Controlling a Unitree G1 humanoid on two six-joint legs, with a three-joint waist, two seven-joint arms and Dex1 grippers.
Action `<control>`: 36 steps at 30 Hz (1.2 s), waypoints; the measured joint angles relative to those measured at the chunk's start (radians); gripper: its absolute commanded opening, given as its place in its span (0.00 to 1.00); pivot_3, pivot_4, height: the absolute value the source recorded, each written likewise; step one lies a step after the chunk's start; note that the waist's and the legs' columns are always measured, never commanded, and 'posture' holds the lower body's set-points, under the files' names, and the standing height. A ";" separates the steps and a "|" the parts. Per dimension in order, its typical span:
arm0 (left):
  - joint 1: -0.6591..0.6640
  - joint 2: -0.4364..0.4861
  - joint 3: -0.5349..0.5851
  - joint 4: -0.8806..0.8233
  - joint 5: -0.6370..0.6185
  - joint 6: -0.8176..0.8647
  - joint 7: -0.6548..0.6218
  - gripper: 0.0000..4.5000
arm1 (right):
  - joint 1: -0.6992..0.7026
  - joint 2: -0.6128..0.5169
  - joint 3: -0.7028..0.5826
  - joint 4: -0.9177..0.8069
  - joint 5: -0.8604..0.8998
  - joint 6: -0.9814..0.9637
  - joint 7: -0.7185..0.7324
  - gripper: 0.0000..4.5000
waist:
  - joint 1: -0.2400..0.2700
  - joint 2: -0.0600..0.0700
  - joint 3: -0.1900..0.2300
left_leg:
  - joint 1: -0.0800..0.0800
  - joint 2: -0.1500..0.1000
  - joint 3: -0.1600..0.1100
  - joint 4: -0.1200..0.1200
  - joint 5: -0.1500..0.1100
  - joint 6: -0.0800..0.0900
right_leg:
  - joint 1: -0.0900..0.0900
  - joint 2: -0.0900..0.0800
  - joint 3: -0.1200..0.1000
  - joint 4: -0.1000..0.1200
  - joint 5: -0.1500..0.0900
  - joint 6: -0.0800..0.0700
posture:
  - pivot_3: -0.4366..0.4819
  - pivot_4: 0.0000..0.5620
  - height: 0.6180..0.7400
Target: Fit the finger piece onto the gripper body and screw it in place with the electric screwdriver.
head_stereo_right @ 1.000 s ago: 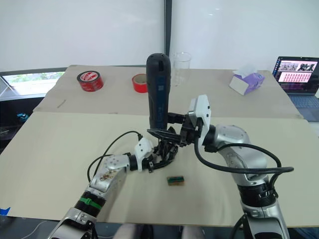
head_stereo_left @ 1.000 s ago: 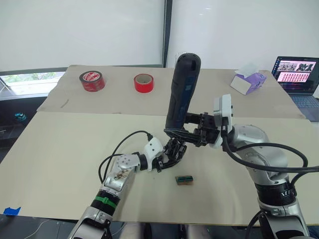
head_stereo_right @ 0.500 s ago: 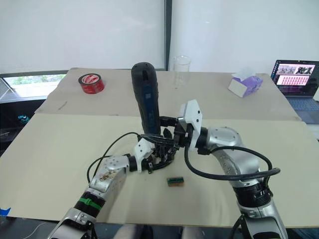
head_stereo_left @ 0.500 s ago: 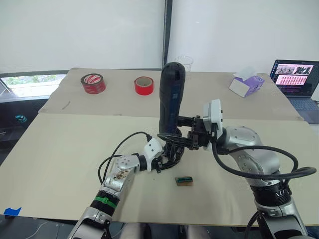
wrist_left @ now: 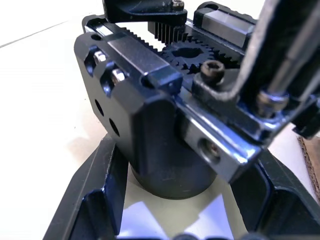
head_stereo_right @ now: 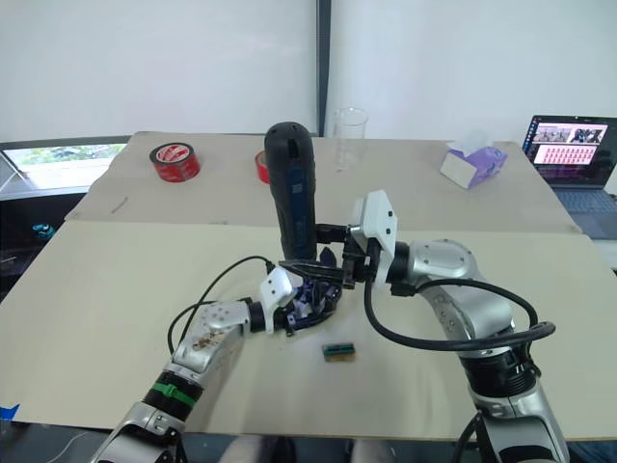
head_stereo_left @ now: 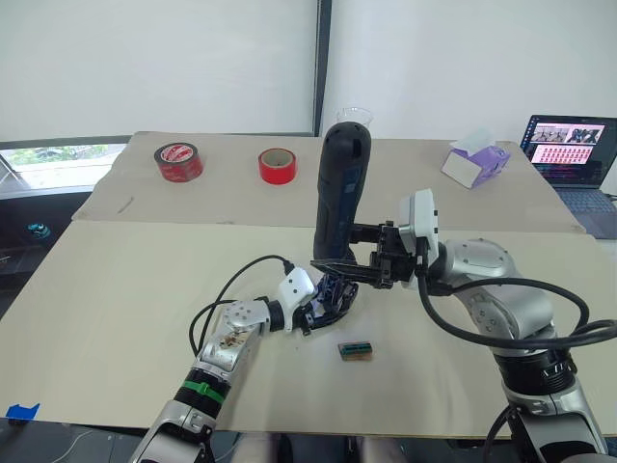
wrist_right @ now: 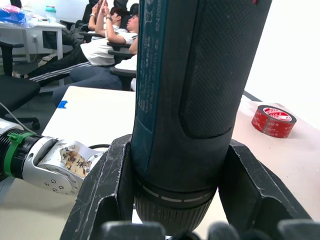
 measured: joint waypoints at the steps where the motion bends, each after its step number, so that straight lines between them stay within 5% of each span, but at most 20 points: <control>1: 0.000 0.001 -0.001 -0.003 0.000 0.002 0.000 0.52 | 0.000 0.000 -0.001 0.001 0.002 0.002 -0.001 0.43 | 0.000 0.000 0.000 | 0.000 0.000 0.000 0.000 0.000 0.000 | 0.000 0.000 0.000 0.000 0.000 0.000 | 0.48 0.27 1.00; 36: 0.001 0.009 -0.017 -0.015 0.002 0.010 0.028 0.52 | -0.038 -0.025 -0.137 0.040 0.165 0.075 0.149 0.43 | 0.001 0.000 0.001 | -0.005 -0.001 0.000 -0.003 0.000 0.000 | -0.001 0.000 -0.003 -0.006 0.003 0.002 | 0.48 0.27 1.00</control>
